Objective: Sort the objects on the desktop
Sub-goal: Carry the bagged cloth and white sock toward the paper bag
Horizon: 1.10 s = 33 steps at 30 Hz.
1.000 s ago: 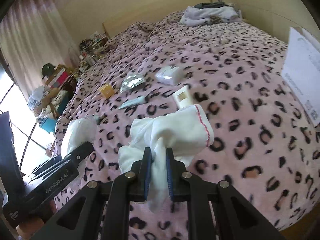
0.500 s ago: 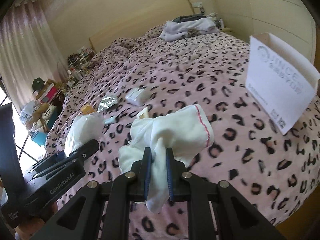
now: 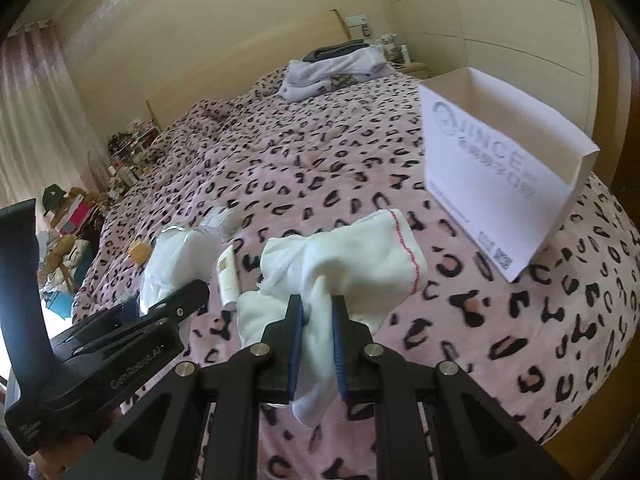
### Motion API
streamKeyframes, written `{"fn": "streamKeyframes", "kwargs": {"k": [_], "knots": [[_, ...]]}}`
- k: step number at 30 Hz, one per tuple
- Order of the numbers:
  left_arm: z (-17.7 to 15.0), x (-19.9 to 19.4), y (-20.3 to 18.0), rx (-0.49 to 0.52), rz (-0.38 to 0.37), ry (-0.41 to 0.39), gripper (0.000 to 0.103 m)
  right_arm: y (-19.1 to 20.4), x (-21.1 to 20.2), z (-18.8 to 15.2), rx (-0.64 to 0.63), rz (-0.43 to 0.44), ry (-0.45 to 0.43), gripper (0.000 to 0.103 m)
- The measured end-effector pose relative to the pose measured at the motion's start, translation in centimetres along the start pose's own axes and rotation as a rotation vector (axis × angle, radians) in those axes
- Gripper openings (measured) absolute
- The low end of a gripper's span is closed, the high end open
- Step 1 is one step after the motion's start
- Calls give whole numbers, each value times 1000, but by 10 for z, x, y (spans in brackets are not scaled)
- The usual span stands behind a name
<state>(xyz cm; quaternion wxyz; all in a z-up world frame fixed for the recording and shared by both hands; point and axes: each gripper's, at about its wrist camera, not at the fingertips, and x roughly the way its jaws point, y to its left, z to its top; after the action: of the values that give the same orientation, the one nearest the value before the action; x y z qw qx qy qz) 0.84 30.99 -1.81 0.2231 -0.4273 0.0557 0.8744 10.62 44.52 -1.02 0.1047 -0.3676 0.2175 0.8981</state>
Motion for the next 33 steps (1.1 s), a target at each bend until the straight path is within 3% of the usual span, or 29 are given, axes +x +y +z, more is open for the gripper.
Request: {"fn": "streamKeyframes", "kwargs": {"k": [14, 33], "knots": [[46, 36, -87, 184, -158, -2, 44, -65, -25, 26, 18, -109, -54, 14], [86, 41, -164, 336, -281, -45, 44, -103, -61, 55, 20, -227, -146, 14]]}}
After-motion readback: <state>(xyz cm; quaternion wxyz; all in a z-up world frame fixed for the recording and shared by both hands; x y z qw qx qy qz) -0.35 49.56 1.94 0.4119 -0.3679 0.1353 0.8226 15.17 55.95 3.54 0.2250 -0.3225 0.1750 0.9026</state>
